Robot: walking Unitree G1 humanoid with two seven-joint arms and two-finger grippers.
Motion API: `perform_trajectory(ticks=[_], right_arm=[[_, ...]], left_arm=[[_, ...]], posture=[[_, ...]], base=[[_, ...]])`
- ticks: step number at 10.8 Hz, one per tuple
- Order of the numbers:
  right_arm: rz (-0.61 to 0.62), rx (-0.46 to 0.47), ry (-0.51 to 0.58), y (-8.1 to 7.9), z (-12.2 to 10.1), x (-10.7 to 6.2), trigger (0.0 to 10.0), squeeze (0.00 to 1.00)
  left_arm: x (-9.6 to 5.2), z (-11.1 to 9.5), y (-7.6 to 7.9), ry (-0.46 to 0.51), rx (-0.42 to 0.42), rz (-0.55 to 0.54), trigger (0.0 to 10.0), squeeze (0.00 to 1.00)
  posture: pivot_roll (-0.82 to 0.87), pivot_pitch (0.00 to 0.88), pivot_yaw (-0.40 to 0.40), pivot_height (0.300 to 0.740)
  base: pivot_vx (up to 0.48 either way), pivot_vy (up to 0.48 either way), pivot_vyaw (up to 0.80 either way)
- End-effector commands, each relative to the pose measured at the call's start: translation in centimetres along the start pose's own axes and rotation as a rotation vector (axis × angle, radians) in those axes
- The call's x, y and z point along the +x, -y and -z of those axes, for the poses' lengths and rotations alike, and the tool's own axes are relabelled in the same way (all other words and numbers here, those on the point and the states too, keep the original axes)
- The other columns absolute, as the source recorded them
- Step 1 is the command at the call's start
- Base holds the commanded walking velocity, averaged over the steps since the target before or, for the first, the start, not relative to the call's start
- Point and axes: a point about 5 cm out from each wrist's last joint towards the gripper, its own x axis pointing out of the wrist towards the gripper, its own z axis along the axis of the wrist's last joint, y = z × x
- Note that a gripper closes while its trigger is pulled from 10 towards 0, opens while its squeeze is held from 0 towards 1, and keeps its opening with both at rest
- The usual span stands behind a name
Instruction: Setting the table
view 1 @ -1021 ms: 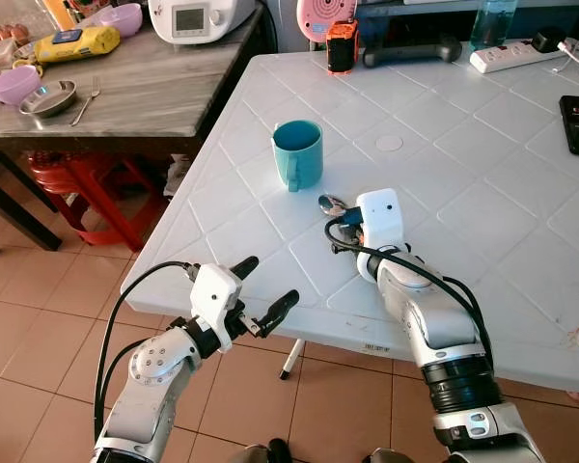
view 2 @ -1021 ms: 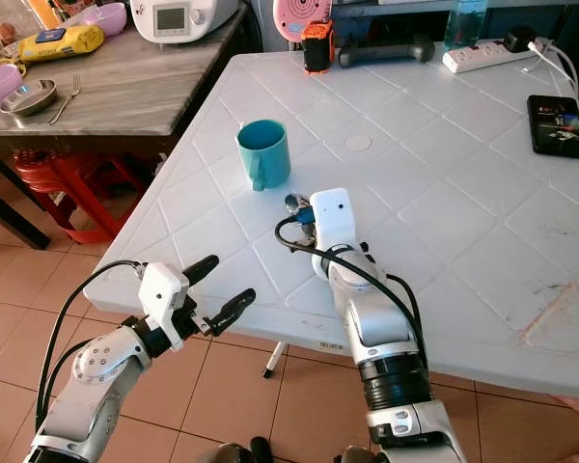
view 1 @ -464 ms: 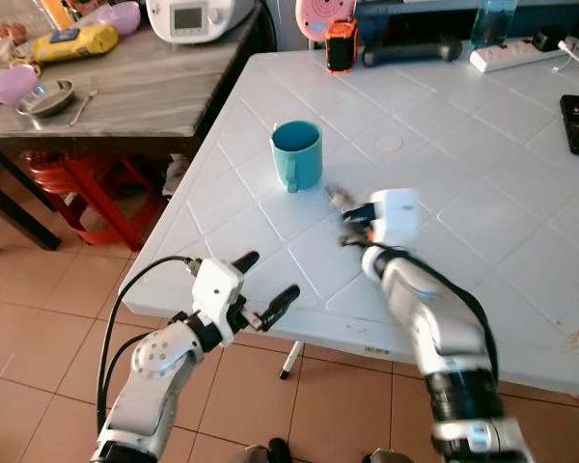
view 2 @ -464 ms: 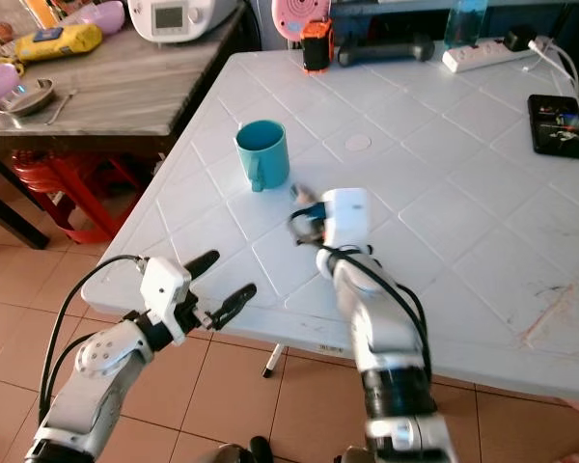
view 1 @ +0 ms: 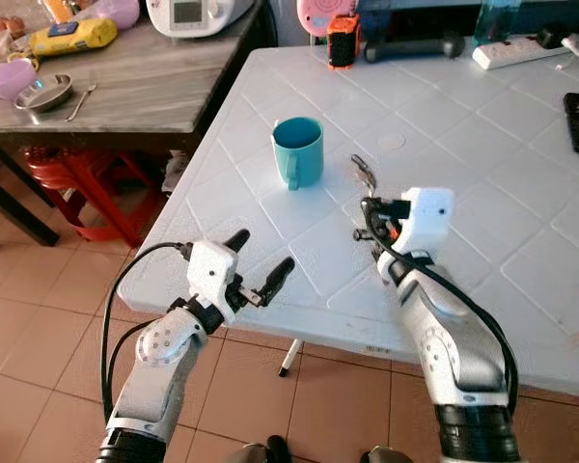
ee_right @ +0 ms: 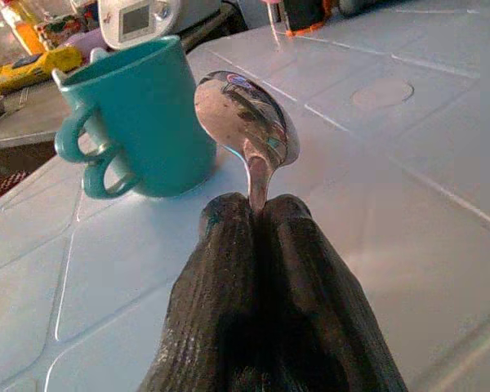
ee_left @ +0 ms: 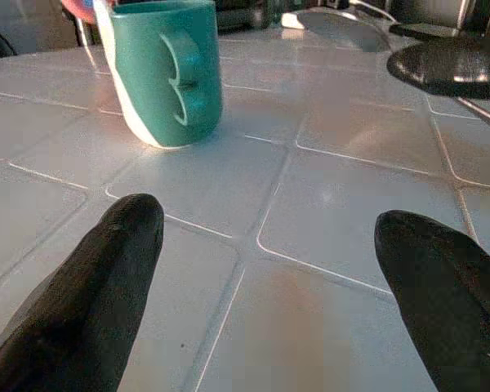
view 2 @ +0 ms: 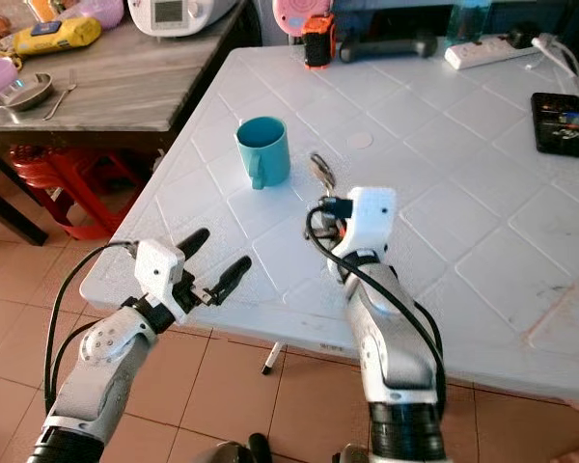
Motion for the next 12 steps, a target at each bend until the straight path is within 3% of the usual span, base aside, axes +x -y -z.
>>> perform_trajectory(ticks=[1, 3, 4, 6, 7, 9, 12], right_arm=[[-0.026, 0.009, 0.064, -0.7, -1.2, -0.2, 10.0, 0.00], [-0.027, -0.008, 0.119, -0.9, -2.8, 0.4, 10.0, 0.00], [0.010, -0.013, 0.171, -0.3, -3.7, 0.7, 10.0, 0.00], [0.024, -0.057, 0.219, -0.4, -4.5, 0.4, 10.0, 0.00], [0.035, -0.183, 0.279, -0.4, -5.4, 0.0, 10.0, 0.00], [0.054, -0.262, 0.340, -0.7, -6.6, 0.1, 10.0, 0.00], [0.095, -0.247, 0.334, -0.1, -6.4, 0.2, 10.0, 0.00]], left_arm=[[-0.2, 0.0, -0.5, -0.004, 0.012, -0.040, 10.0, 0.00], [0.3, -1.0, -0.9, 0.028, 0.018, -0.073, 10.0, 0.00], [0.0, -1.1, -1.3, 0.033, 0.026, -0.144, 10.0, 0.00], [-0.3, -0.9, -1.1, 0.037, 0.016, -0.191, 10.0, 0.00], [0.2, -0.8, -0.5, 0.044, 0.006, -0.189, 10.0, 0.00], [1.1, -1.8, -0.4, 0.077, 0.009, -0.188, 10.0, 0.00], [0.5, -1.7, -1.7, 0.054, 0.001, -0.307, 10.0, 0.00]], posture=[[-0.12, 0.109, 0.132, 0.740], [-0.09, 0.115, 0.124, 0.740], [-0.08, 0.126, 0.105, 0.740], [-0.08, 0.120, 0.104, 0.740], [-0.08, 0.114, 0.112, 0.740], [-0.07, 0.120, 0.102, 0.740], [-0.07, 0.117, 0.089, 0.740]], base=[[0.000, 0.000, 0.00], [0.000, 0.000, 0.00], [0.000, 0.000, 0.00], [0.000, 0.000, 0.00], [0.000, 0.000, 0.00], [0.000, 0.000, 0.00], [0.000, 0.000, 0.00]])
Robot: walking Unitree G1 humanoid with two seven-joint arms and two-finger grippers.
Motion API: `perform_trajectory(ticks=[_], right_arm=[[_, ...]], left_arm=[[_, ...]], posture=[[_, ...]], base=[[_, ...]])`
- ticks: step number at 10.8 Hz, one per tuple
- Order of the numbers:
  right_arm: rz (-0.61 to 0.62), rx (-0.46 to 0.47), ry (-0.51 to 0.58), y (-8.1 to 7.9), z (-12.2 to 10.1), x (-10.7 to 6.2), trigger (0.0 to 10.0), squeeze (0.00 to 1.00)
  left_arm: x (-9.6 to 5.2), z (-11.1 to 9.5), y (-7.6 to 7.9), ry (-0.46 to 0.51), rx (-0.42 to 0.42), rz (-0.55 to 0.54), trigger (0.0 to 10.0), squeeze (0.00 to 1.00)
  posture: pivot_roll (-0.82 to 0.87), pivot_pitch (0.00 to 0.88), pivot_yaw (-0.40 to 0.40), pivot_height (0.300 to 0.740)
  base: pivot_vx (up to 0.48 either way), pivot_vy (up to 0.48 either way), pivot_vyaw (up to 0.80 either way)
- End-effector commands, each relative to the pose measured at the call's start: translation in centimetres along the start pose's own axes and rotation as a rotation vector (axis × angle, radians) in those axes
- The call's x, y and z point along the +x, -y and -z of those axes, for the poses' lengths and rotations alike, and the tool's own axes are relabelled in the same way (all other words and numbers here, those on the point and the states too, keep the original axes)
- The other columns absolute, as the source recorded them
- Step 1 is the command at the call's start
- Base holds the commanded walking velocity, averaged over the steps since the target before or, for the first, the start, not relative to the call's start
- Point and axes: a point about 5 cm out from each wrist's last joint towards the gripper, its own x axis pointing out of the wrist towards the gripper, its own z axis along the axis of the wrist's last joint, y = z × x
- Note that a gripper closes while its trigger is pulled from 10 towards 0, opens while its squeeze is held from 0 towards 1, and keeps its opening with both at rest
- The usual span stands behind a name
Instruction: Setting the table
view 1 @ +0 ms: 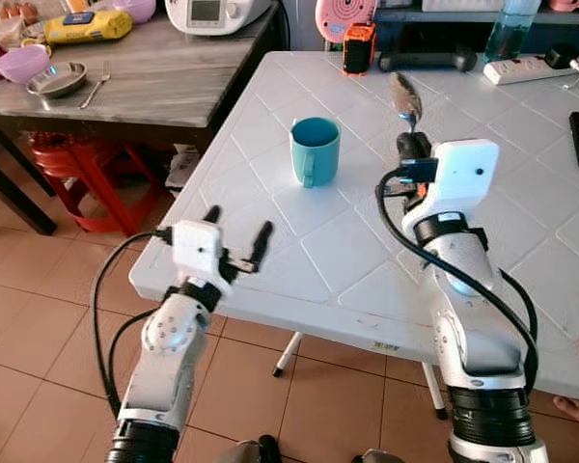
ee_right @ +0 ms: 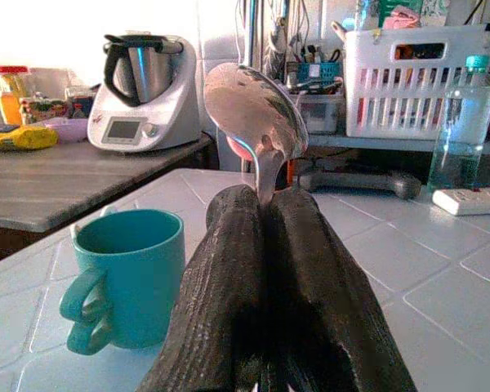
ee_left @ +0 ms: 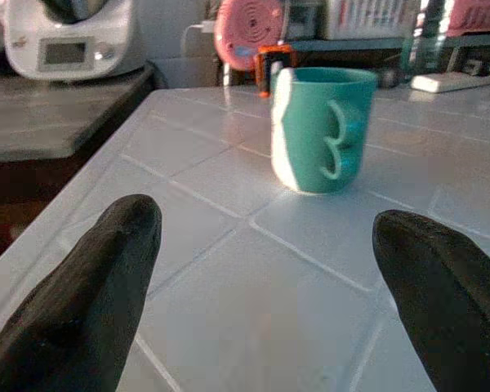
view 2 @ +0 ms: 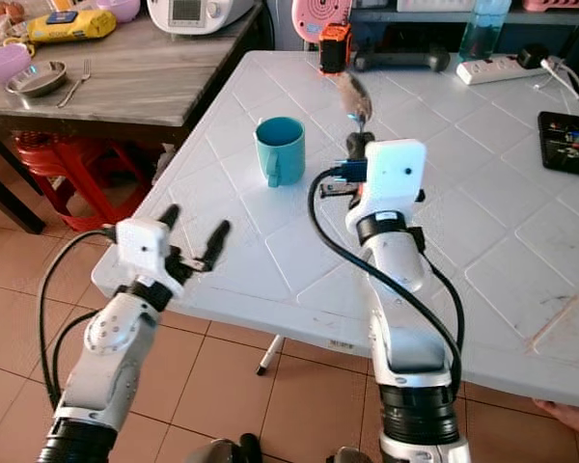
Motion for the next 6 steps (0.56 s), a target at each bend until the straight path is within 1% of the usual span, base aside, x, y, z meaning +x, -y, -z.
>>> perform_trajectory(ticks=[1, 2, 4, 6], right_arm=[[0.031, 0.015, -0.003, 0.4, 0.1, -0.1, 10.0, 0.00], [0.070, 0.034, -0.026, 1.0, 0.5, -0.5, 10.0, 0.00], [0.100, 0.031, -0.070, 1.7, 1.7, -1.9, 10.0, 0.00], [0.135, 0.048, -0.100, 2.2, 2.3, -2.5, 10.0, 0.00]], left_arm=[[-0.2, 0.1, -0.5, -0.021, 0.003, -0.035, 10.0, 0.00], [-0.2, 0.3, -0.5, -0.034, -0.014, -0.038, 10.0, 0.00], [-0.2, 0.5, -0.9, -0.047, -0.014, -0.053, 10.0, 0.00], [0.1, 0.4, -0.8, -0.050, -0.011, -0.039, 10.0, 0.00]], posture=[[-0.07, 0.115, 0.084, 0.740], [-0.07, 0.114, 0.082, 0.740], [-0.07, 0.106, 0.082, 0.740], [-0.08, 0.107, 0.095, 0.740]], base=[[0.000, 0.000, 0.00], [0.000, 0.000, 0.00], [0.000, 0.000, 0.00], [0.000, 0.304, 0.00]])
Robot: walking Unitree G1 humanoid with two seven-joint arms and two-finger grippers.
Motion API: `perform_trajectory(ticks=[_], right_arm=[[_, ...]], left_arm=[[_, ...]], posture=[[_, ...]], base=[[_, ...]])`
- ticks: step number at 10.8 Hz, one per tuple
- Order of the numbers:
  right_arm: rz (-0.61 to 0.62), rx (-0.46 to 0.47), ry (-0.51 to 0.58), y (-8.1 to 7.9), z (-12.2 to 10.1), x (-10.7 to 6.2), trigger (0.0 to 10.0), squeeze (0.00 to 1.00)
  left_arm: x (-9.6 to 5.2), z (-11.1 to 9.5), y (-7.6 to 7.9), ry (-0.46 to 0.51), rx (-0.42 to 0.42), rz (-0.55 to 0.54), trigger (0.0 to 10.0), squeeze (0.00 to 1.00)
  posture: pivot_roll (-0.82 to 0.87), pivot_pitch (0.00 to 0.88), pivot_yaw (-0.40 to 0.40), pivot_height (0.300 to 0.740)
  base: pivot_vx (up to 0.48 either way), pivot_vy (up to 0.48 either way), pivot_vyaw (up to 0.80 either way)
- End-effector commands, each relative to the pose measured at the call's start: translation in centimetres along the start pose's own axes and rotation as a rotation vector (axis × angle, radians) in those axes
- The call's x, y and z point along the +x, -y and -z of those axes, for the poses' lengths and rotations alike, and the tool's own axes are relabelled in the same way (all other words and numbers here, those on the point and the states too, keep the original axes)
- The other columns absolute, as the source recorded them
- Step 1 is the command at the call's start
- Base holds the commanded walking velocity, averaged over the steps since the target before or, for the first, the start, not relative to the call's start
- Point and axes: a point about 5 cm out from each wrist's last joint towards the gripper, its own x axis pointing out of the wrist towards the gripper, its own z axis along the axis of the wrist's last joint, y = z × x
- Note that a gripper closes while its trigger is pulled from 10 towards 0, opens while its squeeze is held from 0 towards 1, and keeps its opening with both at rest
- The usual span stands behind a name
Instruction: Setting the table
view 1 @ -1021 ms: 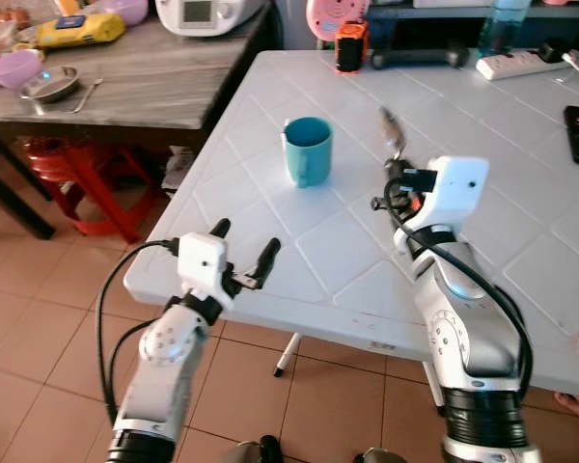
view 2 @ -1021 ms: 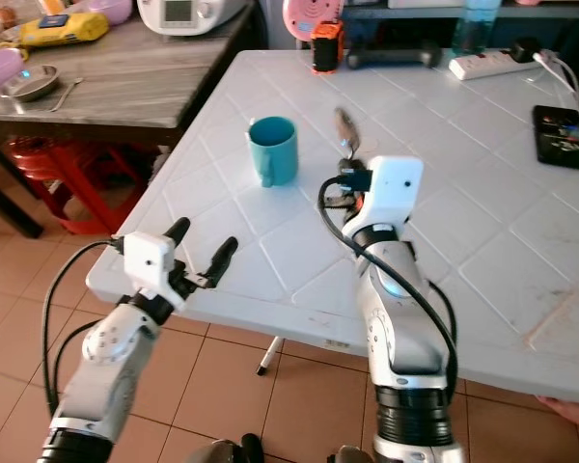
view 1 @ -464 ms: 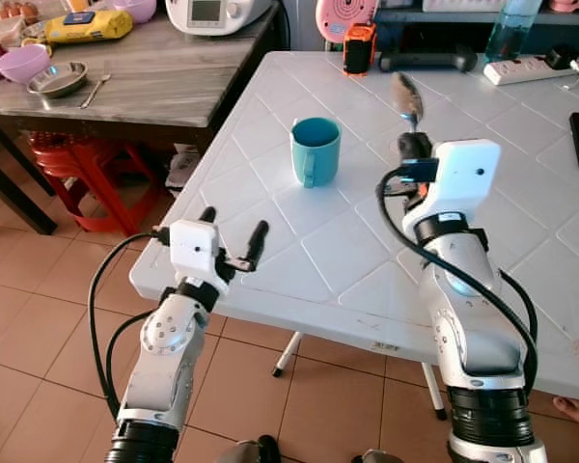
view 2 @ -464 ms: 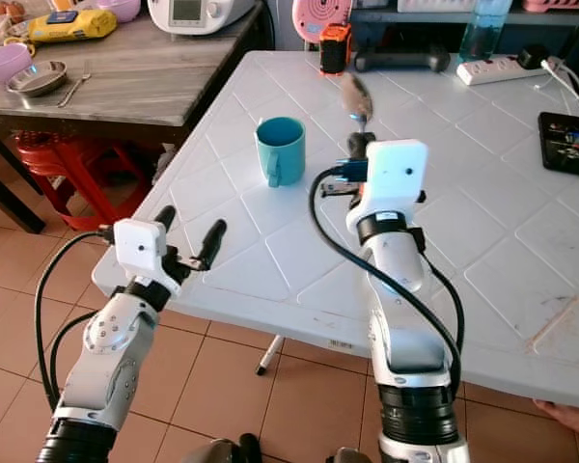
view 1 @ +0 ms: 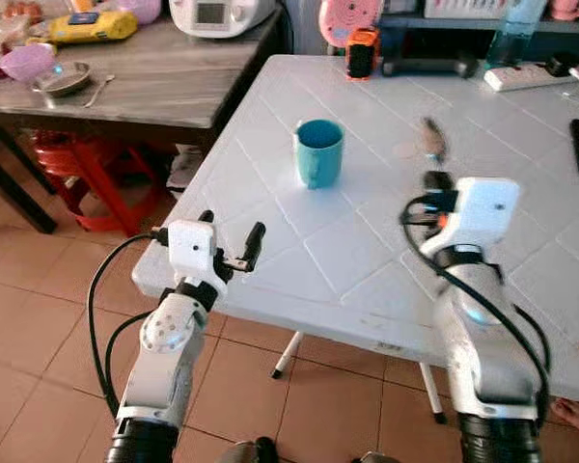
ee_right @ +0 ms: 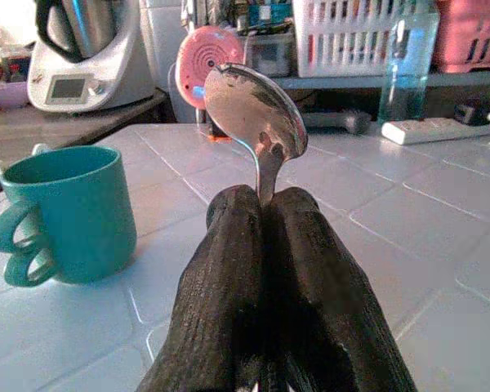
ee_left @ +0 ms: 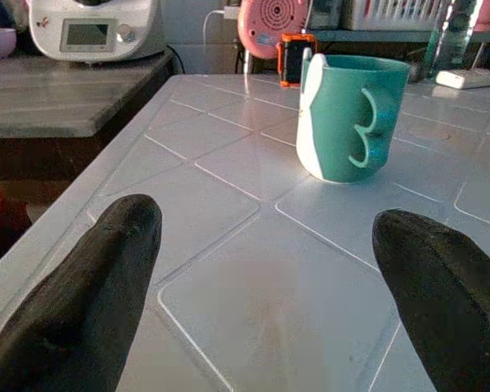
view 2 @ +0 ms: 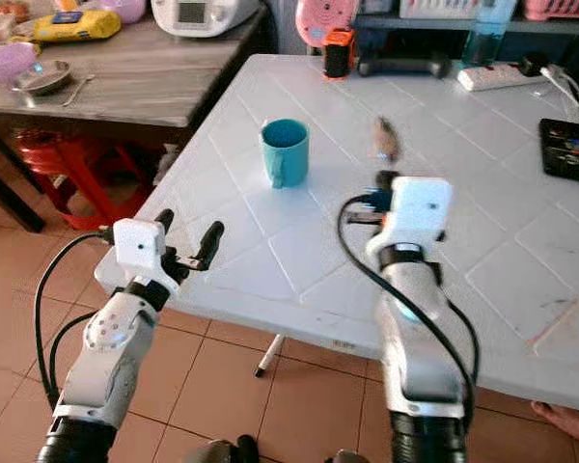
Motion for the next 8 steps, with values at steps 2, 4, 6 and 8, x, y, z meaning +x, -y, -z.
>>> perform_trajectory(ticks=[2, 4, 6, 8], right_arm=[[-0.002, 0.025, 0.019, -0.44, -0.51, -0.05, 10.0, 0.00], [0.004, 0.034, 0.018, -0.45, -0.43, -0.06, 10.0, 0.00], [0.005, 0.039, 0.017, -0.51, -0.37, -0.03, 10.0, 0.00], [0.005, 0.041, 0.018, -0.57, -0.40, 0.05, 10.0, 0.00]], left_arm=[[0.13, 0.02, -0.42, -0.013, 0.010, -0.004, 10.0, 0.00], [0.31, -0.05, -0.41, -0.013, 0.016, 0.009, 10.0, 0.00], [0.33, -0.08, -0.38, -0.013, 0.019, 0.016, 10.0, 0.00], [0.19, -0.04, -0.45, -0.016, 0.023, 0.017, 10.0, 0.00]], posture=[[-0.08, 0.105, 0.110, 0.740], [-0.08, 0.102, 0.118, 0.740], [-0.08, 0.103, 0.117, 0.740], [-0.07, 0.105, 0.115, 0.740]], base=[[0.000, 0.369, -0.21], [0.000, 0.377, -0.55], [0.000, 0.381, -0.22], [0.000, 0.397, 0.00]])
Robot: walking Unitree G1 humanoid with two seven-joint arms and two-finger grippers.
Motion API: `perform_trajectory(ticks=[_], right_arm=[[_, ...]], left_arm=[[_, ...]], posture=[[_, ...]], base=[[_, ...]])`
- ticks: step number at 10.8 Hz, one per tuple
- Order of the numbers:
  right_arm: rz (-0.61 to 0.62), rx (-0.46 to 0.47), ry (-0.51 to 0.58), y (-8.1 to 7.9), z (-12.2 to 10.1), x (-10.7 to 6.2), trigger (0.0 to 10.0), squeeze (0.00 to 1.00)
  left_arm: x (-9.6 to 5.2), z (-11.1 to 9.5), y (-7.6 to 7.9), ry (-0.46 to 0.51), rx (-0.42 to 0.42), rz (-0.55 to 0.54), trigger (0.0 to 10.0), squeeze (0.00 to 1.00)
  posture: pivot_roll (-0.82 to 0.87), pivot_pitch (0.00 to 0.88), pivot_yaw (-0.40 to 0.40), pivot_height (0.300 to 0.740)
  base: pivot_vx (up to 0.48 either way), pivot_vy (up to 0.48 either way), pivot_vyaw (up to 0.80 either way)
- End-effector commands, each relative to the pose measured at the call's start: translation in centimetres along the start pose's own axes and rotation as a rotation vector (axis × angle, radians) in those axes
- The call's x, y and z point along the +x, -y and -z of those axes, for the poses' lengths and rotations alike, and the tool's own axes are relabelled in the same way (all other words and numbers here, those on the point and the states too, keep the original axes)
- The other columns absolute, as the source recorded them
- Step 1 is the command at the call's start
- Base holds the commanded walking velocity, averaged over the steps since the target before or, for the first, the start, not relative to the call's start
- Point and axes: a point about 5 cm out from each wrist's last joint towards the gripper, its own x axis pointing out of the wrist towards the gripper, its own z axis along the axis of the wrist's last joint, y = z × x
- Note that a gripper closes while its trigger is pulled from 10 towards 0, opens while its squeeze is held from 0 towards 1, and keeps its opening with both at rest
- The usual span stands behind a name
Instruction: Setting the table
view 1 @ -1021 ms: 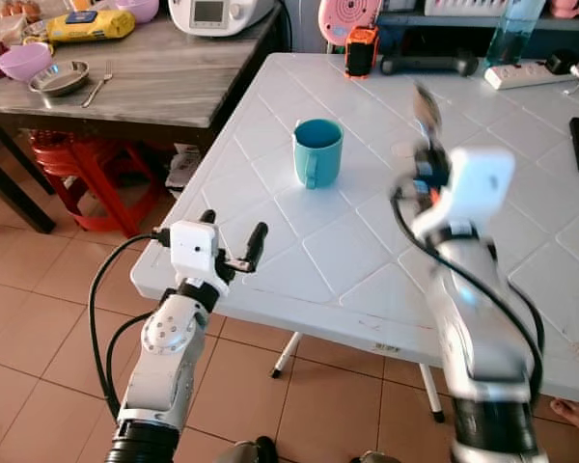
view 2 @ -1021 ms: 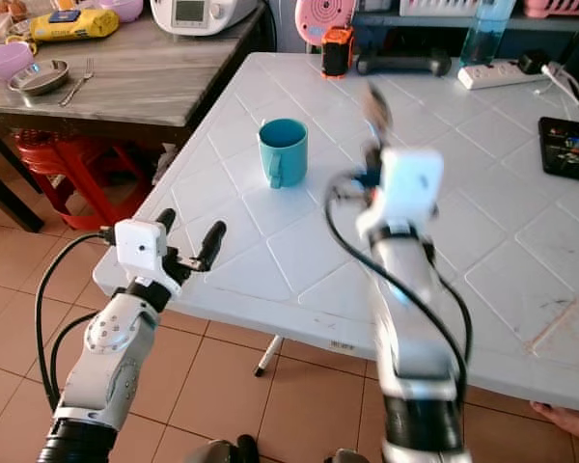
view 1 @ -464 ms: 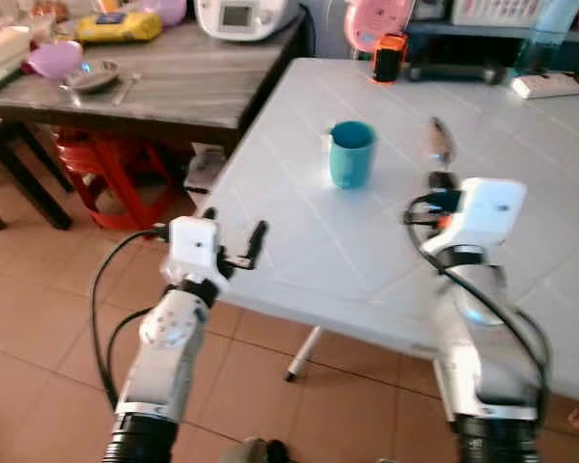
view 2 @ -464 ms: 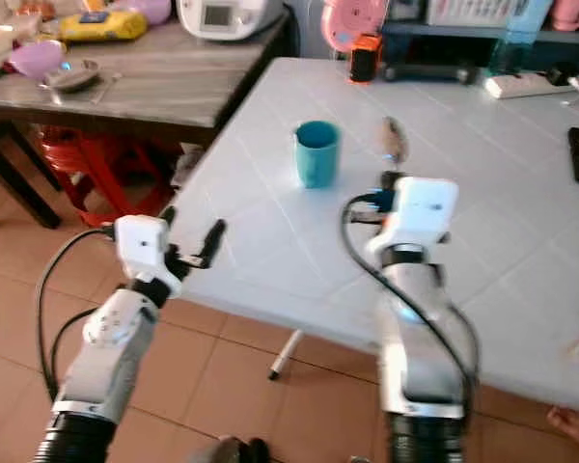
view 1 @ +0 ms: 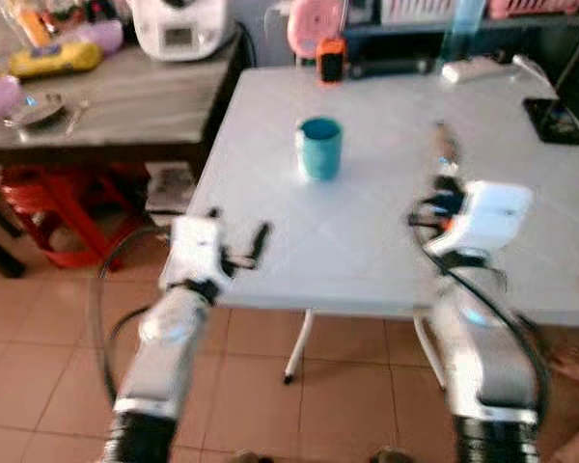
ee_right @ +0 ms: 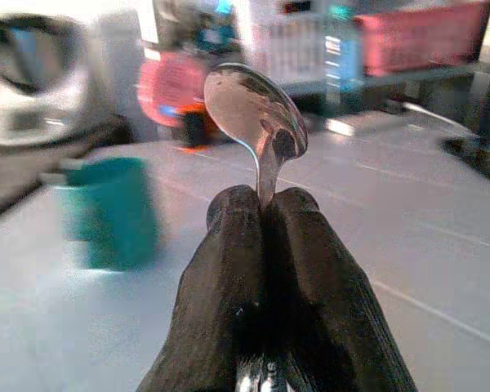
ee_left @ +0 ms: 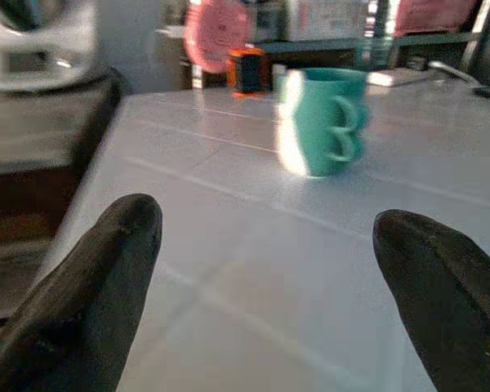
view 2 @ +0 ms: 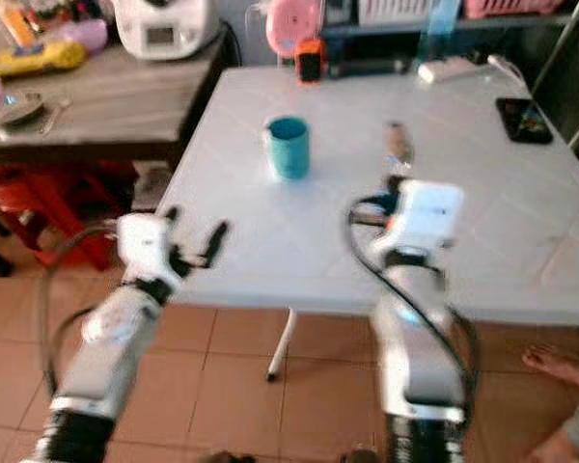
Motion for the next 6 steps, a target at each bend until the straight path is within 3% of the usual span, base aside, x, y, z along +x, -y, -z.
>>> perform_trajectory(ticks=[1, 6], right_arm=[[0.002, -0.005, 0.014, 0.20, -0.36, 0.10, 10.0, 0.00], [0.006, -0.010, 0.020, 0.31, -0.33, 0.48, 10.0, 0.00]], left_arm=[[-0.12, 0.09, 0.02, -0.007, -0.001, -0.003, 10.0, 0.00], [0.01, 0.15, 0.14, -0.008, 0.005, 0.003, 10.0, 0.00]], posture=[[-0.07, 0.107, 0.114, 0.740], [-0.07, 0.093, 0.114, 0.740]], base=[[0.000, 0.412, 0.00], [0.000, 0.419, 0.00]])
